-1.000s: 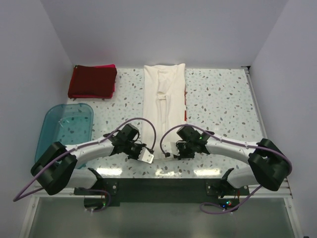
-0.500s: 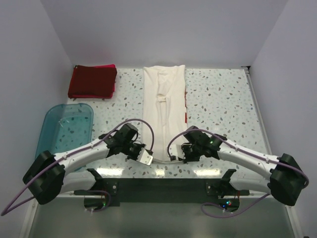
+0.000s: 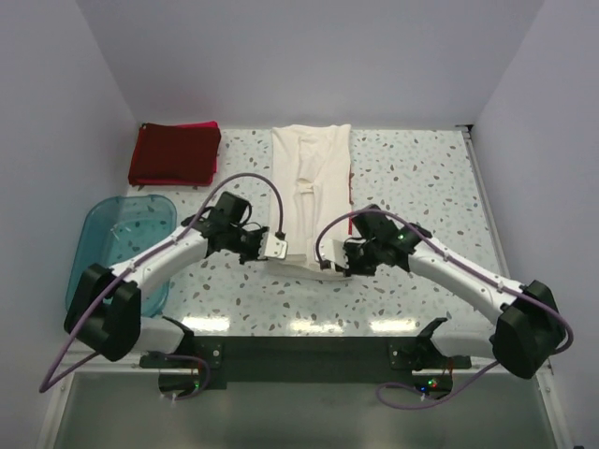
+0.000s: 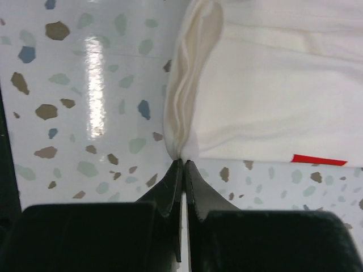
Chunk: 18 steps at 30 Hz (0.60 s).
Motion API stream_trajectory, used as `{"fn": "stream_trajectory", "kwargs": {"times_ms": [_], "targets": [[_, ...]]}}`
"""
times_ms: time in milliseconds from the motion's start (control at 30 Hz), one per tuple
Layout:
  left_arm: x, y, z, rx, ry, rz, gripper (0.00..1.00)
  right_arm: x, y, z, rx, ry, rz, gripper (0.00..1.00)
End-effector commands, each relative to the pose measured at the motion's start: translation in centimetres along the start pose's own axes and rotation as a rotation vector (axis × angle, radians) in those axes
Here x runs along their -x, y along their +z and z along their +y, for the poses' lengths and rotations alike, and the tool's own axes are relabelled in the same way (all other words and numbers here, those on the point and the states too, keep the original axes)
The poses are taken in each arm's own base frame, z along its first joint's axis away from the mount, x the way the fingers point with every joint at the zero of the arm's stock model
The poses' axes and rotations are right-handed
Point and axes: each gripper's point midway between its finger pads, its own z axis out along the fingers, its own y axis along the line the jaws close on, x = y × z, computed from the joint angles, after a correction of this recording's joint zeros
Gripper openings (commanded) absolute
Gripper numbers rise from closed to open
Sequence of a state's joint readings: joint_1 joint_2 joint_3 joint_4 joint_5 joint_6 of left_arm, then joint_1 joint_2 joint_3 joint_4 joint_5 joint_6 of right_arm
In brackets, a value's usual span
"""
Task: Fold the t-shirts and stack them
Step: Fold the tshirt
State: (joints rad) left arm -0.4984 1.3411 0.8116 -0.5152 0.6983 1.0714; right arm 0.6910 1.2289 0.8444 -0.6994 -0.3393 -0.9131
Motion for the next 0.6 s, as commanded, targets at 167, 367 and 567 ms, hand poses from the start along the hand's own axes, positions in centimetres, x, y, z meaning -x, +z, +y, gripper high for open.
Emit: {"fn": "stream_trajectory", "kwargs": {"times_ms": [167, 367, 567], "targets": [[0.1, -0.7, 7.7, 0.041, 0.025, -0.058, 0.0, 1.3, -0.7, -9.7, -0.077, -0.01, -0.054, 0.0], [-1.4, -2.1, 15.0, 0.088, 0.032, -0.054, 0.0, 1.6, -0.6, -16.5, -0.13, 0.002, -0.057, 0.0], [-4.0, -1.2, 19.1, 0.093, 0.029, -0.033, 0.0, -0.3, 1.2, -21.2, -0.147, 0.04, -0.029, 0.0]]}}
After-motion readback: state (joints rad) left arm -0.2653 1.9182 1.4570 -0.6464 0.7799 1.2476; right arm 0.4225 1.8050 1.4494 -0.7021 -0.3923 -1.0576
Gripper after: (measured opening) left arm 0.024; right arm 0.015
